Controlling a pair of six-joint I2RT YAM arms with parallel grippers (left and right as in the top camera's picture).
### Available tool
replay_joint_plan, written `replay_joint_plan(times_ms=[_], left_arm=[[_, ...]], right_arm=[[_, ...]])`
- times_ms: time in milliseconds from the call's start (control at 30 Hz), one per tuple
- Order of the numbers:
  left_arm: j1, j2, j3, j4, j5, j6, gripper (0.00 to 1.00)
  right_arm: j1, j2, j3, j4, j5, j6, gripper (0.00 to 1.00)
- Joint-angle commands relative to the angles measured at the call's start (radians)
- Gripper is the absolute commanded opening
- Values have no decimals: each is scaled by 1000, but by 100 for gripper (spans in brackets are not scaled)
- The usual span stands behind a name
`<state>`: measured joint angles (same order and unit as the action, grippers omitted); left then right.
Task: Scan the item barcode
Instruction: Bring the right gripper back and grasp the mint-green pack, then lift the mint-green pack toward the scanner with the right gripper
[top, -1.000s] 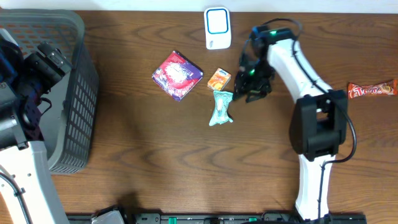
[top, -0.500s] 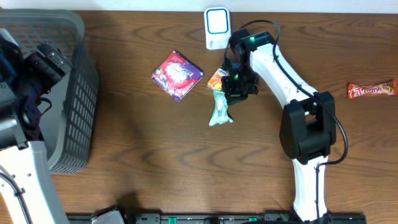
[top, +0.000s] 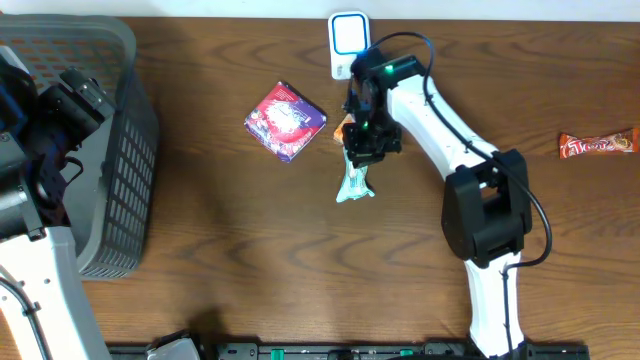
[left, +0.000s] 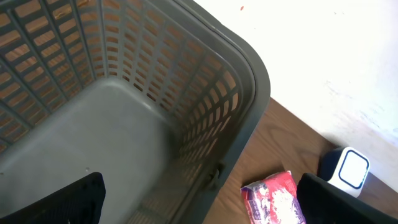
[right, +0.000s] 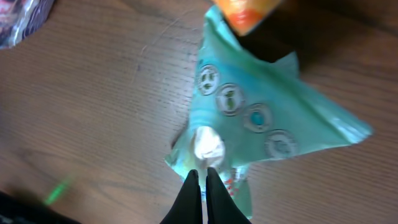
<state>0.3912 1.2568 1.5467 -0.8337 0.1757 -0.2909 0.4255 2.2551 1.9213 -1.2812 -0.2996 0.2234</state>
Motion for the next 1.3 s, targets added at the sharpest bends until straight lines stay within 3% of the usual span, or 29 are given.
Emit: replay_joint_plan(times_ms=[0, 400, 533, 700, 833, 867, 933, 1067, 1267], left_arm=[[3, 4, 6, 0, -12, -2, 98], [3, 4, 6, 0, -12, -2, 98], [3, 4, 6, 0, -12, -2, 98], [3, 4, 6, 0, -12, -2, 98], [3, 4, 6, 0, -12, -2, 98], [3, 4, 6, 0, -12, -2, 98], [3, 4, 6, 0, -12, -2, 98], [3, 4, 6, 0, -12, -2, 98], [3, 4, 6, 0, -12, -2, 98]], right_arm=[[15, -37, -21, 2, 73, 51, 2], [17, -37, -251, 153, 219, 142, 2], [13, -37, -222, 153, 256, 166, 1], [8, -37, -59, 71, 291, 153, 2], [-3, -37, 95, 0, 324, 108, 16], [-6, -37, 154, -32, 332, 92, 32], [-9, -37, 200, -68, 333, 61, 52], [-15, -37, 184, -77, 332, 29, 64], [-13, -37, 91, -87, 254, -62, 74]])
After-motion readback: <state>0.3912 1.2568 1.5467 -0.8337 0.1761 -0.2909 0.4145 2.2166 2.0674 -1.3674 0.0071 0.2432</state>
